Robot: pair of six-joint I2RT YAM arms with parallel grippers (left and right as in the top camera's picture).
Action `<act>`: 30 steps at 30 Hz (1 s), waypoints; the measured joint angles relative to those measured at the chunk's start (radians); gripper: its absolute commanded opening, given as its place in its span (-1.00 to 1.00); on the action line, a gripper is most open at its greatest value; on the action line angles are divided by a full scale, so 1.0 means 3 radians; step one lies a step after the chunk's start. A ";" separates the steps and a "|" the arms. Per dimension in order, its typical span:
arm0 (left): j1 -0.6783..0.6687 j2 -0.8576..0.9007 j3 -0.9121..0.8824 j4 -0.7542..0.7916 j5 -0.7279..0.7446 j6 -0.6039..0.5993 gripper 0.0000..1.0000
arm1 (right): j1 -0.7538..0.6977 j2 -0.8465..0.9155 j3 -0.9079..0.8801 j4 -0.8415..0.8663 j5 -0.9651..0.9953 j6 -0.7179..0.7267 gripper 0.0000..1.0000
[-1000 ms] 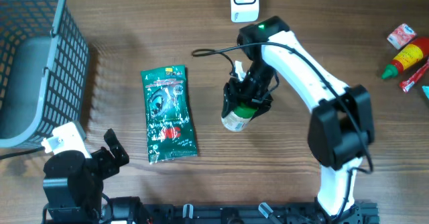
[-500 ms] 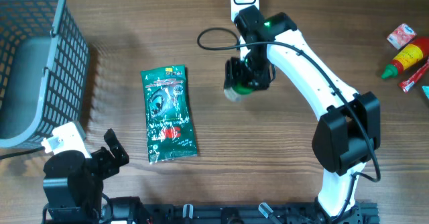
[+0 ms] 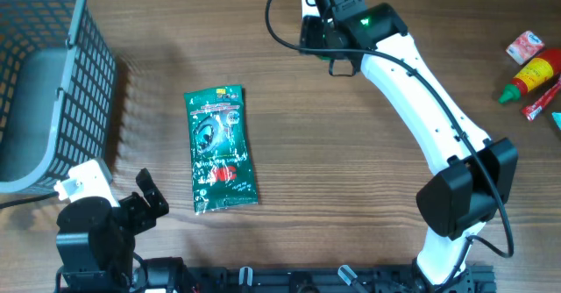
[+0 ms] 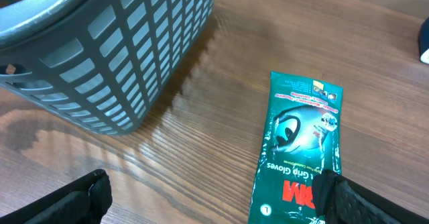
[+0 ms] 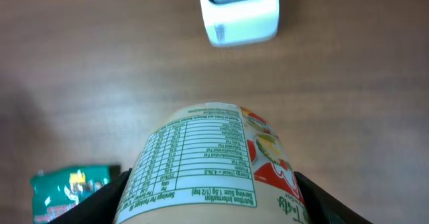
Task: Scan the item barcode
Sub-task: 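Hold the jar in front of the barcode scanner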
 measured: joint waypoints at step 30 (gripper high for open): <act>0.0000 0.0003 0.0000 0.0000 0.0000 0.0000 1.00 | -0.0211 0.1389 -0.0001 0.3504 0.1036 -0.0774 0.06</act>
